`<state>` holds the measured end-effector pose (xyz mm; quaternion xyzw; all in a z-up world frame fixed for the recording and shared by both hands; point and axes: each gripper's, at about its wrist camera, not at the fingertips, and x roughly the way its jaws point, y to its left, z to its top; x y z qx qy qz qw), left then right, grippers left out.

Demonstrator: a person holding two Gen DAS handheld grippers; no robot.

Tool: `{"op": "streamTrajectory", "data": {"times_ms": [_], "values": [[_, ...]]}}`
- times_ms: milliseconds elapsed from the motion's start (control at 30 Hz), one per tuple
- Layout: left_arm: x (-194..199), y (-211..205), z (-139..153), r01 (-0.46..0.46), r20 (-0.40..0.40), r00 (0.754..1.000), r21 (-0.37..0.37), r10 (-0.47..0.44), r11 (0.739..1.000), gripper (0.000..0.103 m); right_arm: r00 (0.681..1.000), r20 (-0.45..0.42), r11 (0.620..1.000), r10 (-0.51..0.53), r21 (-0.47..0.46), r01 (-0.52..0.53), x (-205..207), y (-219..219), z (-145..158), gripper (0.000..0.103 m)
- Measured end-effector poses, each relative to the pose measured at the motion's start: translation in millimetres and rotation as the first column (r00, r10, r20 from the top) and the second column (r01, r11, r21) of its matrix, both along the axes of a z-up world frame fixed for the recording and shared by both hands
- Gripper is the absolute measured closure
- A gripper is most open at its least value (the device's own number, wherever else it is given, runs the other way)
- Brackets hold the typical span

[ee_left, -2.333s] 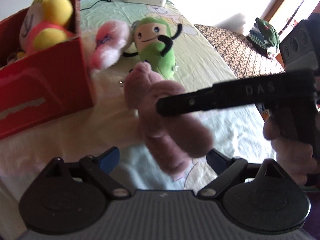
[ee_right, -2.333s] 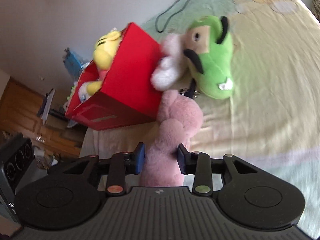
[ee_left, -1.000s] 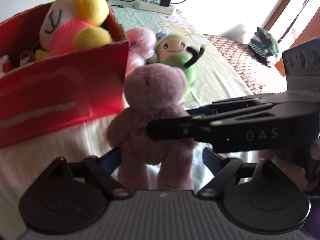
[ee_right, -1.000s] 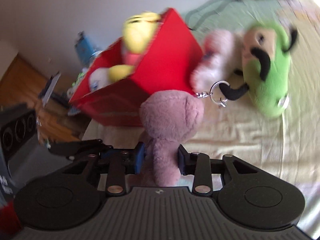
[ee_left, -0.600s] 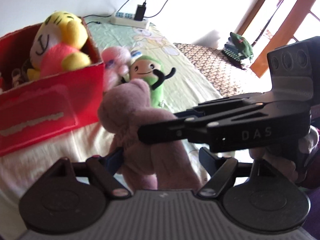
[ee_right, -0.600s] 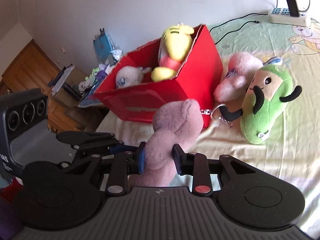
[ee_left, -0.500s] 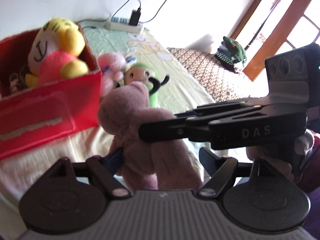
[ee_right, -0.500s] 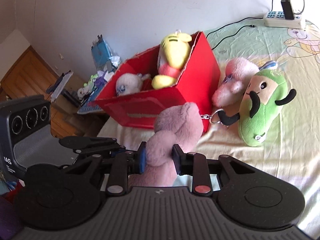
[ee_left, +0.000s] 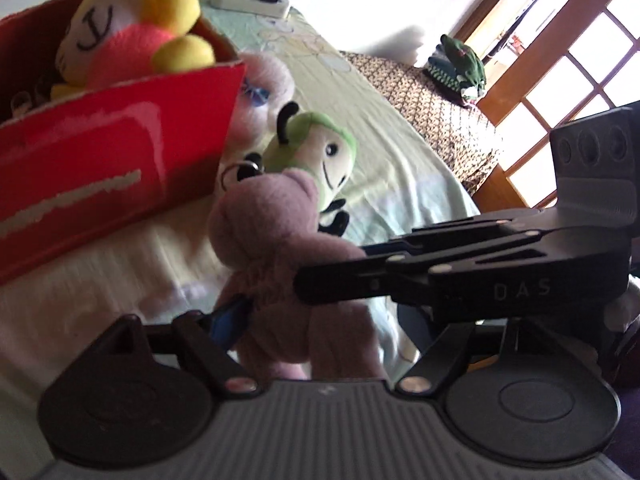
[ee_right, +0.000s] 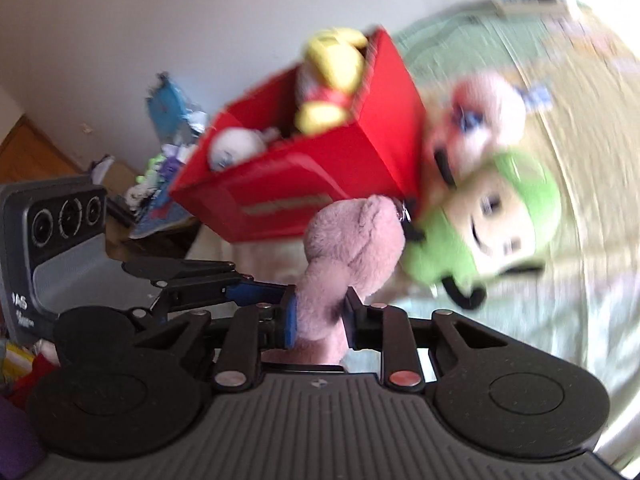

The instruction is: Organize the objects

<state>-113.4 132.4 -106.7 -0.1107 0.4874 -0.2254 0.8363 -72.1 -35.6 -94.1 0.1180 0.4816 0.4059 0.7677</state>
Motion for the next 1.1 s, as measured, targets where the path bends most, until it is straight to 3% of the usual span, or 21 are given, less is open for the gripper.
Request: {"op": "streamTrajectory", "data": {"times_ms": [67, 133, 300, 500, 600, 800, 900, 967, 1100], "values": [[1, -1, 2, 0.010, 0.015, 1.000, 0.005, -0.010, 1.000, 0.025, 0.998, -0.044, 0.999, -0.051, 0.013, 0.051, 4, -1, -7, 0.080], [3, -2, 15, 0.024, 0.062, 0.998, 0.022, -0.026, 0.999, 0.025, 0.995, -0.027, 0.994, -0.091, 0.059, 0.093, 5, -4, -1, 0.081], [9, 7, 61, -0.004, 0.201, 0.980, 0.024, -0.001, 1.000, 0.025, 0.986, 0.119, 0.974, -0.121, 0.206, 0.095, 7, -2, 35, 0.080], [-5, 5, 106, 0.047, 0.337, 0.941, -0.026, -0.036, 0.999, 0.025, 0.954, 0.286, 0.927, -0.087, 0.374, -0.028, -12, -11, 80, 0.081], [-7, -9, 103, 0.076, 0.331, 0.941, 0.011, -0.076, 0.997, 0.025, 0.953, 0.303, 0.925, -0.026, 0.369, -0.092, -15, -13, 88, 0.085], [-1, -12, 81, 0.037, 0.260, 0.964, 0.048, -0.048, 0.998, 0.025, 0.972, 0.235, 0.943, 0.003, 0.322, -0.081, -12, -12, 67, 0.087], [-4, -5, 82, 0.007, 0.264, 0.964, 0.056, -0.022, 0.998, 0.025, 0.978, 0.210, 0.946, 0.011, 0.316, -0.078, -15, -12, 61, 0.087], [-5, -3, 86, -0.005, 0.274, 0.962, 0.048, -0.008, 0.999, 0.025, 0.979, 0.202, 0.941, 0.019, 0.327, -0.085, -14, -10, 61, 0.096], [-12, 3, 103, -0.026, 0.343, 0.939, 0.037, 0.012, 0.999, 0.026, 0.974, 0.219, 0.925, 0.058, 0.354, -0.135, -10, 4, 70, 0.102]]}}
